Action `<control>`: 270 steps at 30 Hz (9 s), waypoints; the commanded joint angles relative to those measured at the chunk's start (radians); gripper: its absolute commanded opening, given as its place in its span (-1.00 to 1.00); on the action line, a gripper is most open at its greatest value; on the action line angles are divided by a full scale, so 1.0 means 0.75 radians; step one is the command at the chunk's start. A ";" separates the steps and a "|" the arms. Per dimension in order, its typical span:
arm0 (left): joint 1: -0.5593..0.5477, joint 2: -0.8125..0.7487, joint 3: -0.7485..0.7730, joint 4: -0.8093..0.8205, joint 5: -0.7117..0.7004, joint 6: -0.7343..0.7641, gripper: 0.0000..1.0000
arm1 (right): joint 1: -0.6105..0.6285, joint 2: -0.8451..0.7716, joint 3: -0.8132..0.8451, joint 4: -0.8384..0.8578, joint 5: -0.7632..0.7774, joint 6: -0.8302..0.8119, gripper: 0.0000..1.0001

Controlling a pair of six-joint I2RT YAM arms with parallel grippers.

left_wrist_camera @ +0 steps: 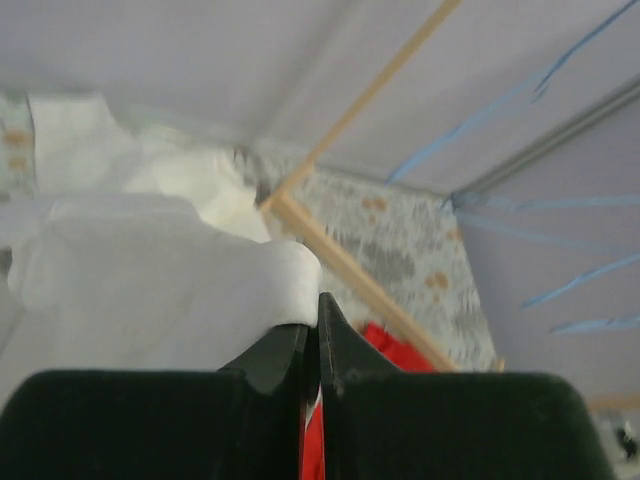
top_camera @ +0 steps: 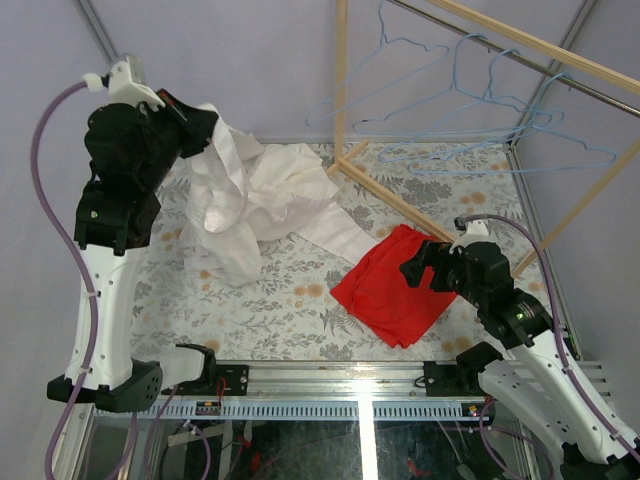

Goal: Place the shirt on the hanger

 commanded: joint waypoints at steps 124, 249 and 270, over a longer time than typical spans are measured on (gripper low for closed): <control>-0.248 1.312 -0.021 -0.100 -0.716 0.043 0.98 | 0.946 0.139 0.369 -0.003 0.743 -0.102 -1.00; -0.968 -0.149 -0.832 0.511 -0.221 0.252 0.58 | 0.424 0.898 0.783 0.223 -0.100 -0.177 -0.92; -1.007 -0.035 -0.715 0.388 -0.560 0.336 -0.98 | 0.423 0.888 0.736 0.233 -0.124 -0.163 -0.81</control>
